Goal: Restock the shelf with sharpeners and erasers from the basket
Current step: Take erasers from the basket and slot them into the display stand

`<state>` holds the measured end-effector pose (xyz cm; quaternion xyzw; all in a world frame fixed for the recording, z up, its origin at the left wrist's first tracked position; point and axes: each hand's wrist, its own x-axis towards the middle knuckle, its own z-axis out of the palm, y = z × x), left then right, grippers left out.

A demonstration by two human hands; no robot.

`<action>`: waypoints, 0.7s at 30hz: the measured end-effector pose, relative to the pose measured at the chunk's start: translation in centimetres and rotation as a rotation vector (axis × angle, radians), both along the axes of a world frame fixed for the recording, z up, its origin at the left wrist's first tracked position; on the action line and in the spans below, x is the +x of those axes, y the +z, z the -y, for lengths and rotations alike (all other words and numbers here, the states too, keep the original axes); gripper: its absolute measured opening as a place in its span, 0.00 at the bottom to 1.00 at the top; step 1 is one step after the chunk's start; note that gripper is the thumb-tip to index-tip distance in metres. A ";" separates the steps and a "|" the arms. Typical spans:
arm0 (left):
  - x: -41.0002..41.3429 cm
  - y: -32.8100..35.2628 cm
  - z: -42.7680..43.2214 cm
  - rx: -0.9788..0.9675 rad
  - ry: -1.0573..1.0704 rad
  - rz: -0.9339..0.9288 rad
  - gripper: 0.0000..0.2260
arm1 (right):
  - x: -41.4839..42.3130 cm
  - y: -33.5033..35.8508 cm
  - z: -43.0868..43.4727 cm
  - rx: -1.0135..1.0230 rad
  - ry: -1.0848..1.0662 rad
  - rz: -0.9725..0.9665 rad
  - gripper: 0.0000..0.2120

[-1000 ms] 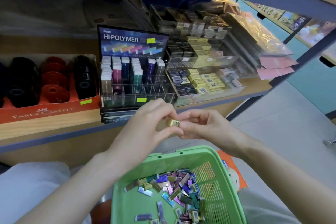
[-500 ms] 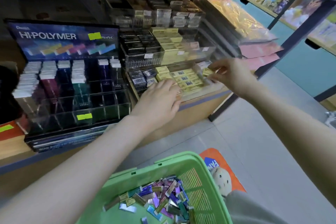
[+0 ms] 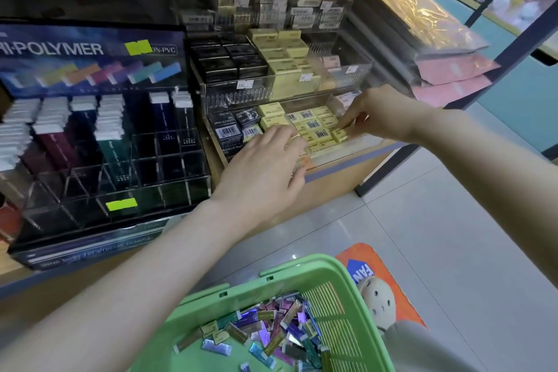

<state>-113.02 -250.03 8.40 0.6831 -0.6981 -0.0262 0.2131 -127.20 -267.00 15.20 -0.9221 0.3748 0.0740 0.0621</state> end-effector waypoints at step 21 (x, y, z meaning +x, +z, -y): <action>-0.2 -0.3 0.1 -0.012 0.006 0.028 0.15 | -2.9 -2.2 -2.1 -0.187 0.152 -0.015 0.33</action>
